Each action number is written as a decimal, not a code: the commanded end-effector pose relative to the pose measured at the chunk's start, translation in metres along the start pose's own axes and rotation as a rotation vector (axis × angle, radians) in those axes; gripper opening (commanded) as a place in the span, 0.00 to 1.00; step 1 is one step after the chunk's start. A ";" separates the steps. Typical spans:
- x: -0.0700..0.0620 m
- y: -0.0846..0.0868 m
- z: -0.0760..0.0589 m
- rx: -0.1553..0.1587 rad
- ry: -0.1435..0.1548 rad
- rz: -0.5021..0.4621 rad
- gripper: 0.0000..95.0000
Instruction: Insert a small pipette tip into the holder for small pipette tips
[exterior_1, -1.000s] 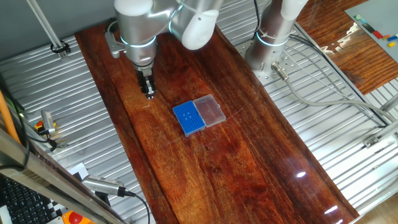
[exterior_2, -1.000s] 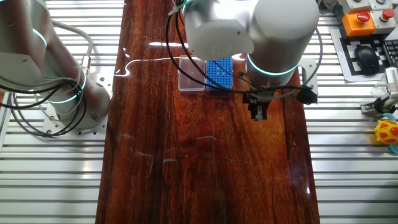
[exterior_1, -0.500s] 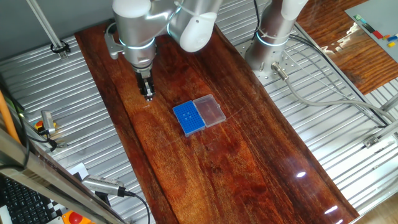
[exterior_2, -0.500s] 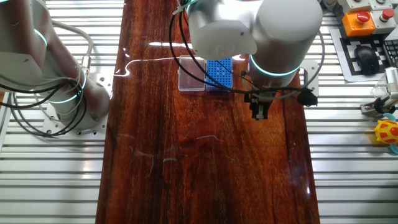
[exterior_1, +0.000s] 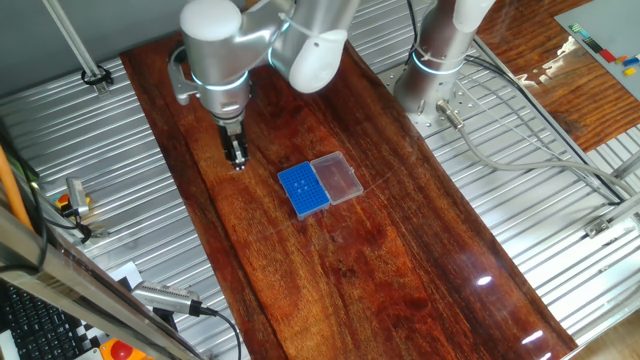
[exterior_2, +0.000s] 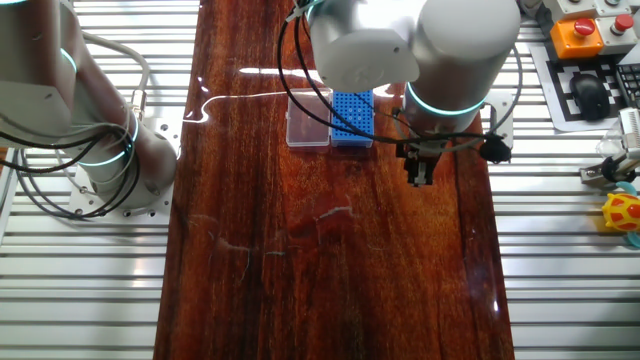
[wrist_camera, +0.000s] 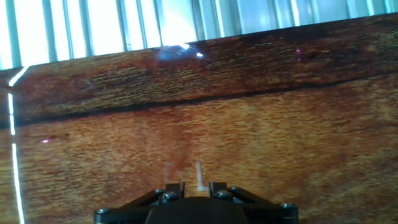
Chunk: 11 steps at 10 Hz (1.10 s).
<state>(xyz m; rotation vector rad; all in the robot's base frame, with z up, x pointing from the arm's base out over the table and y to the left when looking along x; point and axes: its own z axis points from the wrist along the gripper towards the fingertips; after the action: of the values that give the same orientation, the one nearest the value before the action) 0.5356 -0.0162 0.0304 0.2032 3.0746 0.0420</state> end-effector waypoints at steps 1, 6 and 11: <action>0.001 0.000 0.002 -0.003 -0.001 -0.005 0.20; 0.004 -0.004 0.002 -0.002 -0.002 0.003 0.20; 0.004 -0.004 0.004 -0.003 0.015 -0.032 0.20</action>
<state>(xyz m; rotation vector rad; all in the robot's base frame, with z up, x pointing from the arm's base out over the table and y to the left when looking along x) 0.5310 -0.0203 0.0246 0.1509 3.0927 0.0478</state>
